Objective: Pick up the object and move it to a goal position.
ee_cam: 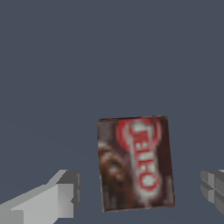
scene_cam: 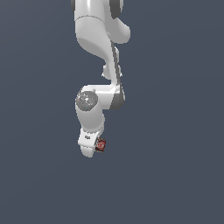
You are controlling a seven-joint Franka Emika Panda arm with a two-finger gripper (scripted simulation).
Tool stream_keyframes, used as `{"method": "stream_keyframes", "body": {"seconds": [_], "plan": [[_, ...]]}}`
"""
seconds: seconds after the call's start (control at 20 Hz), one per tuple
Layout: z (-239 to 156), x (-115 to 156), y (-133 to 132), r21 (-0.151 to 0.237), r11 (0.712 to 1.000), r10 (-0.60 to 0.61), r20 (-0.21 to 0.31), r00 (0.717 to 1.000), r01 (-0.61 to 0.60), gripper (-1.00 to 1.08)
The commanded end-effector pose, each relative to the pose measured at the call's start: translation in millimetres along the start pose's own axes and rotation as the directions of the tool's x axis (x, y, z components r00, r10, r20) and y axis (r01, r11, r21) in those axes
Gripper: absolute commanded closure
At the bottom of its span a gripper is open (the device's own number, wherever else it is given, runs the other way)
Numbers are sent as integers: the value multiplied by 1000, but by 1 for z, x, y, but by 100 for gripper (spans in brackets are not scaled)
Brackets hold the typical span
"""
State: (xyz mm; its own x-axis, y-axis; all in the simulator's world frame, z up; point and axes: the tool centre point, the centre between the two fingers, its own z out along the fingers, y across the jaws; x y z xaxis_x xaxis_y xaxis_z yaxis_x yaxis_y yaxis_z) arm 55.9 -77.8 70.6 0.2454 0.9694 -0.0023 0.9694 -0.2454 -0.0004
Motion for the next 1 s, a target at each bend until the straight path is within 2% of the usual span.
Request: {"method": "stream_keyframes", "body": {"seconds": [0.0, 0.55, 0.95], "plan": [[2, -2, 1, 0, 1000, -29, -1, 1000, 29, -92], [8, -4, 3, 0, 998, -55, -2, 998, 55, -92], [44, -4, 1, 0, 998, -59, -2, 998, 59, -92]]}}
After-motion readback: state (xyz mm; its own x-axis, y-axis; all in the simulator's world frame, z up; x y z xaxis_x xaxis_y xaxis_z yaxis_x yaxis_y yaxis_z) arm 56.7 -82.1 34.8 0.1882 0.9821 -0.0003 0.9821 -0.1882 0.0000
